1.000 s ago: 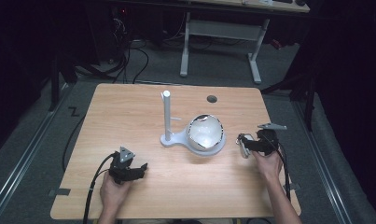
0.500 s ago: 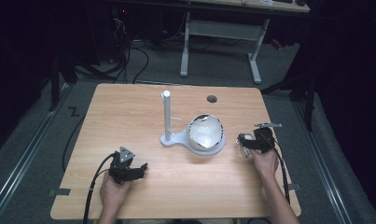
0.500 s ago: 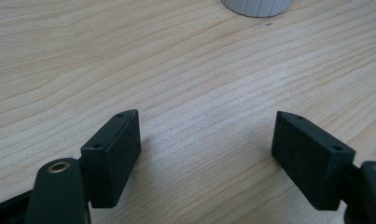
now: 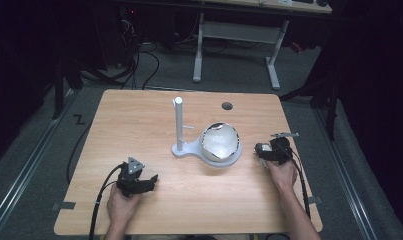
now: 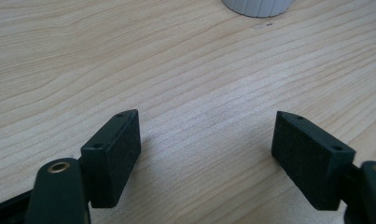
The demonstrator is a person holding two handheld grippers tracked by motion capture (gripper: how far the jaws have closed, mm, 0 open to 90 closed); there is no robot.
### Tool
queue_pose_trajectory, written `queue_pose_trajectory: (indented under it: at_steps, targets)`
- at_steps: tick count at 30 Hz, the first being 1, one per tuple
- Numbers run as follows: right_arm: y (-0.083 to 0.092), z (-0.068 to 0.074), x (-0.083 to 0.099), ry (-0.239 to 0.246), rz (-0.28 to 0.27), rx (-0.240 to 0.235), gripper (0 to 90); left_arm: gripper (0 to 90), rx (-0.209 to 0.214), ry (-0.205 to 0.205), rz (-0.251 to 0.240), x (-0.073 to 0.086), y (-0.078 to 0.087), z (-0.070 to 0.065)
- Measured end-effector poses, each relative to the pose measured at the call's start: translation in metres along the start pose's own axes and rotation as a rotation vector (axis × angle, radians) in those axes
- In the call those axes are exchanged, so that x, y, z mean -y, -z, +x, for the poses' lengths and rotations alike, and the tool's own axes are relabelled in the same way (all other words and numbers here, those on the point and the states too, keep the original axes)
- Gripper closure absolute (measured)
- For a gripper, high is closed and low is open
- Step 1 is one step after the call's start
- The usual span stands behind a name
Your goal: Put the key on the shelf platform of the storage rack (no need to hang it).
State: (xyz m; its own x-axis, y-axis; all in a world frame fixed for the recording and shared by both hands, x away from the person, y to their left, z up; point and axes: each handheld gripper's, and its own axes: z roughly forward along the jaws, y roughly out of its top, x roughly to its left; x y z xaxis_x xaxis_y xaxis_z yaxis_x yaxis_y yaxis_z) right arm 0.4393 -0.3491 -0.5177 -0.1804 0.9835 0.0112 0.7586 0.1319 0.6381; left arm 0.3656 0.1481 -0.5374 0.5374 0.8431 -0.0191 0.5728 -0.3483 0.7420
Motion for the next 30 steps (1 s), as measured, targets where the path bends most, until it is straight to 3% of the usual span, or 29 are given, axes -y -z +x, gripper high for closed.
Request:
queue_pose_trajectory:
  at_steps: [15,30]
  targets:
    - [0.0003,-0.0015,0.0005,0.010,0.010,-0.017,37.6,24.3,0.000,-0.001,0.000,0.0000,0.0000,0.0000]
    - [0.0027,-0.0029,0.0012,-0.001,0.009,-0.067,44.0,24.3,0.000,-0.001,0.000,0.0000,0.0000,0.0000]
